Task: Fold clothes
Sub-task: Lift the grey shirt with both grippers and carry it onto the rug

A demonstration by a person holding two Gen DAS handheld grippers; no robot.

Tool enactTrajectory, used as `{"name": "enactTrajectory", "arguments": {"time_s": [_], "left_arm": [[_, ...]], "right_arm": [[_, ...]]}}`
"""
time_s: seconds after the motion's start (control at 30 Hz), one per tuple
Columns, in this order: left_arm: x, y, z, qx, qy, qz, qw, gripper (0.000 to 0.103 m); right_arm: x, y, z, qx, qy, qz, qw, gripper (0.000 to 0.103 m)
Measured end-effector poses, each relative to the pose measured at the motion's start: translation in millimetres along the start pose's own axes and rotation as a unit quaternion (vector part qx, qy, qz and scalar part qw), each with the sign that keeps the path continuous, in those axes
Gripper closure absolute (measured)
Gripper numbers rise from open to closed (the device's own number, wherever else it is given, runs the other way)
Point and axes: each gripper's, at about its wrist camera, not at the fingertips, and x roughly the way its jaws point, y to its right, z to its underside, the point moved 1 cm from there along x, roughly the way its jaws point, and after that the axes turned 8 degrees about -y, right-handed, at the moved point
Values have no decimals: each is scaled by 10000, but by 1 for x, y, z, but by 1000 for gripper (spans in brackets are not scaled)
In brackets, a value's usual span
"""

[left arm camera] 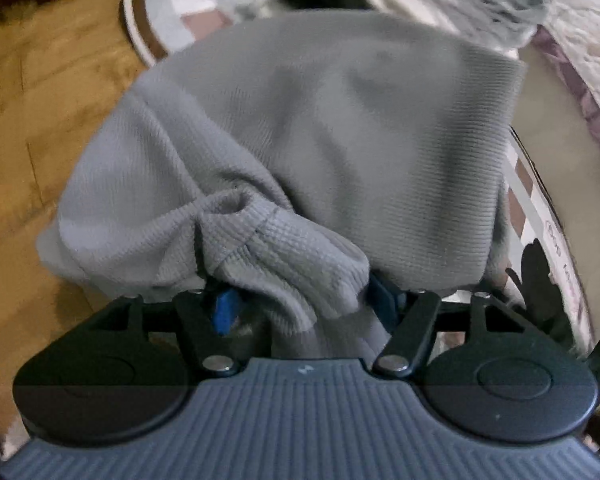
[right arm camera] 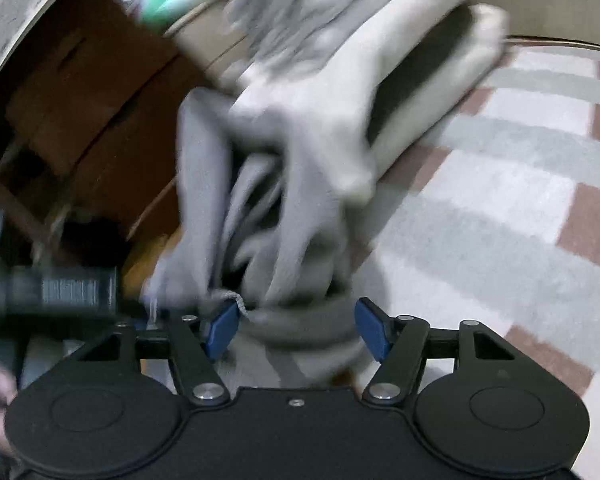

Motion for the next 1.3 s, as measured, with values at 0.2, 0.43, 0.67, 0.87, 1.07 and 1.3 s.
{"name": "enactTrajectory", "arguments": {"time_s": [0.2, 0.43, 0.67, 0.87, 1.07, 1.3], "left_arm": [[15, 1, -8, -4, 16, 222, 9998, 41], [-16, 34, 19, 1241, 1054, -175, 9865, 92], [-62, 66, 51, 1890, 1681, 193, 9673, 95], [-94, 105, 70, 2309, 1869, 776, 9517, 95], [-125, 176, 73, 2813, 2225, 1136, 9265, 95], [-152, 259, 67, 3266, 2683, 1605, 8919, 95]], "right_arm": [[35, 21, -19, 729, -215, -460, 9960, 18], [23, -6, -10, 359, -169, -1110, 9930, 84], [-36, -34, -10, -362, 52, -964, 9947, 85], [-103, -50, -3, -786, 406, -806, 9928, 87], [-195, -65, -3, -965, 1256, -205, 9872, 88], [-305, -51, 0, -610, 1817, 1230, 9737, 88]]}}
